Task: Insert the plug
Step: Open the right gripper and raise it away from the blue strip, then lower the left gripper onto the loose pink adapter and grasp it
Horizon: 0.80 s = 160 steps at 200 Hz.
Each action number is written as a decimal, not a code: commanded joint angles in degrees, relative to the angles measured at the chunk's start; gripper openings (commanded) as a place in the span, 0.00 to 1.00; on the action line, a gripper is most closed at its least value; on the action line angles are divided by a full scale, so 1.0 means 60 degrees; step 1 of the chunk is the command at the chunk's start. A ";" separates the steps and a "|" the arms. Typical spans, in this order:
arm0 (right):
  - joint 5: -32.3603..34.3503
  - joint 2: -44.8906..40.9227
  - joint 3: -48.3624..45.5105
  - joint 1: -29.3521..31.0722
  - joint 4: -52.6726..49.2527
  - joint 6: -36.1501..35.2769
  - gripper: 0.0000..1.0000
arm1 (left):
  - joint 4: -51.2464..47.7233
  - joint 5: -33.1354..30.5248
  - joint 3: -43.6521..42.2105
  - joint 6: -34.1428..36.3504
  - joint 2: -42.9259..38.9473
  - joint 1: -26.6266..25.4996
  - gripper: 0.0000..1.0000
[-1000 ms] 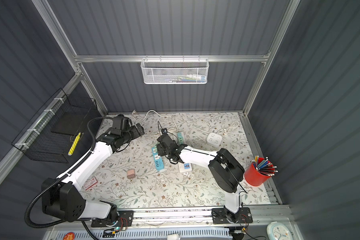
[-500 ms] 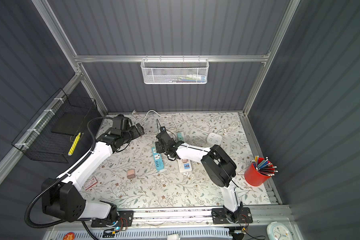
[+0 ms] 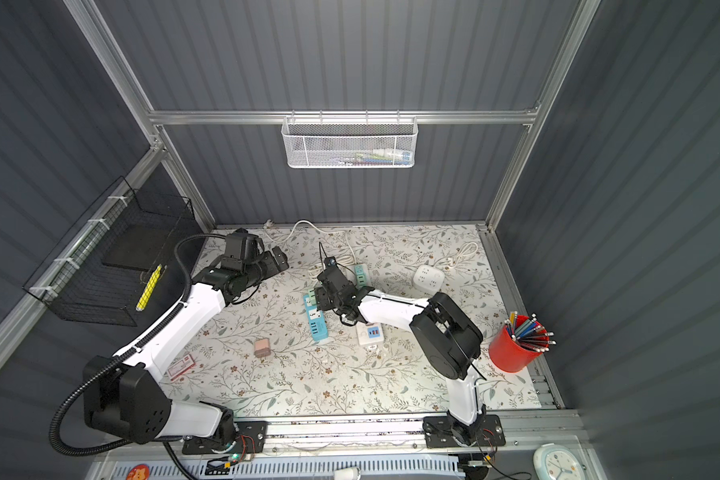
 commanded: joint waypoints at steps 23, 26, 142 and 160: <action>-0.0205 -0.2093 -0.0842 -0.0032 -0.0121 -0.0294 0.75 | -0.1304 -0.0873 -0.0413 -0.0936 0.0104 0.0060 1.00; -0.0197 -0.2231 -0.0990 -0.0030 -0.0097 -0.0265 0.75 | -0.1395 -0.0884 -0.0509 -0.0997 0.0051 0.0060 1.00; 0.0342 -0.5047 -0.4180 -0.0039 0.0728 -0.0050 0.79 | -0.4330 0.0206 -0.3491 -0.0963 -0.0776 -0.0829 0.83; 0.0337 -0.5123 -0.4348 -0.0037 0.0836 -0.0019 0.79 | -0.4194 0.0270 -0.3539 -0.0850 -0.0341 -0.1117 0.80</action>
